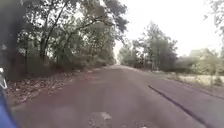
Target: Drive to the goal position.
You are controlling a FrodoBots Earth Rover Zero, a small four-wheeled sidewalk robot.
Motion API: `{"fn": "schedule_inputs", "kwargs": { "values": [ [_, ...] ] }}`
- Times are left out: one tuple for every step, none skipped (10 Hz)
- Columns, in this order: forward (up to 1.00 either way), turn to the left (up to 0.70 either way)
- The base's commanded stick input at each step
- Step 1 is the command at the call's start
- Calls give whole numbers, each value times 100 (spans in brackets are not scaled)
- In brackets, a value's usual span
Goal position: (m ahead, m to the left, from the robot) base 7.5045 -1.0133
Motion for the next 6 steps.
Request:
{"fn": "schedule_inputs", "kwargs": {
  "values": [
    [70, -2],
    [70, -1],
    [70, 0],
    [70, 0],
    [70, 0],
    [70, 0]
  ]
}}
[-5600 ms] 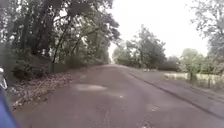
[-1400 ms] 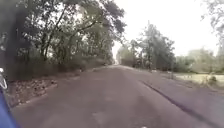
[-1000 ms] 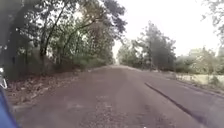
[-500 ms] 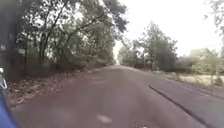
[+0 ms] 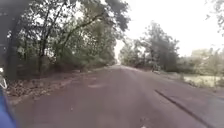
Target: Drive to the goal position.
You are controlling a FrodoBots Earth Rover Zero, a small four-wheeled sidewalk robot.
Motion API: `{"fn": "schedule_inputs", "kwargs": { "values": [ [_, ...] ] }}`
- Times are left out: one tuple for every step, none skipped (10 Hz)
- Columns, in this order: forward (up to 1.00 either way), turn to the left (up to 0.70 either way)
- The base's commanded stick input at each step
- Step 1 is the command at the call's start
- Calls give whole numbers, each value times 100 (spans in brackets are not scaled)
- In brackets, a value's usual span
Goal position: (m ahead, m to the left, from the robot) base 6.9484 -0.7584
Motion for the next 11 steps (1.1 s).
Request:
{"fn": "schedule_inputs", "kwargs": {
  "values": [
    [70, 0],
    [70, -1],
    [70, -1],
    [70, -2],
    [70, -2],
    [70, -2],
    [70, -2],
    [70, -2],
    [70, -2],
    [70, -2],
    [70, -2]
  ]
}}
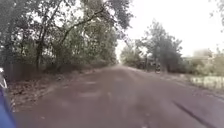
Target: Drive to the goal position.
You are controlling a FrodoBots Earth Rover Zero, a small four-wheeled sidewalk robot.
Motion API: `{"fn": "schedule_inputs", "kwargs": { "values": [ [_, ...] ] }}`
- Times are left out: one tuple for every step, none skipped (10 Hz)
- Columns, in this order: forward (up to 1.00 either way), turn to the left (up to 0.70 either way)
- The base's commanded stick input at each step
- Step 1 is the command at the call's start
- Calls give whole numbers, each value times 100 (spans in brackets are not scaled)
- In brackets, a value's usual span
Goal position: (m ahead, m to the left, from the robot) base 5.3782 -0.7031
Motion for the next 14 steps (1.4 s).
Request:
{"fn": "schedule_inputs", "kwargs": {
  "values": [
    [70, -2],
    [70, -2],
    [70, -2],
    [70, -2],
    [70, -2],
    [70, -2],
    [70, -2],
    [70, -2],
    [70, -2],
    [70, -2],
    [70, -2],
    [70, -2],
    [70, -2],
    [70, -2]
  ]
}}
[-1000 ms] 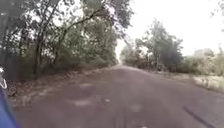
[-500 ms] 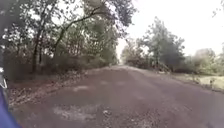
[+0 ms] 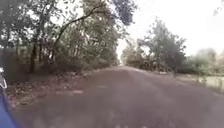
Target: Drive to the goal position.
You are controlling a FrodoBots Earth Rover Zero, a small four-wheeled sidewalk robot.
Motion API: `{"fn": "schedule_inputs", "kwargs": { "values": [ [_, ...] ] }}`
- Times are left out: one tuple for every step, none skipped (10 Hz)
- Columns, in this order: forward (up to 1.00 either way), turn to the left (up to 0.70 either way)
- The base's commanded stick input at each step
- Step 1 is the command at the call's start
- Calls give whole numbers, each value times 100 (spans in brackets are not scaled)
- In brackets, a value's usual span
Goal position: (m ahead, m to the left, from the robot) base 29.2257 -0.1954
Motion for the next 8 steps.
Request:
{"fn": "schedule_inputs", "kwargs": {
  "values": [
    [70, -2],
    [70, -2],
    [70, -2],
    [70, -2],
    [70, -2],
    [70, -2],
    [70, -10],
    [70, -19]
  ]
}}
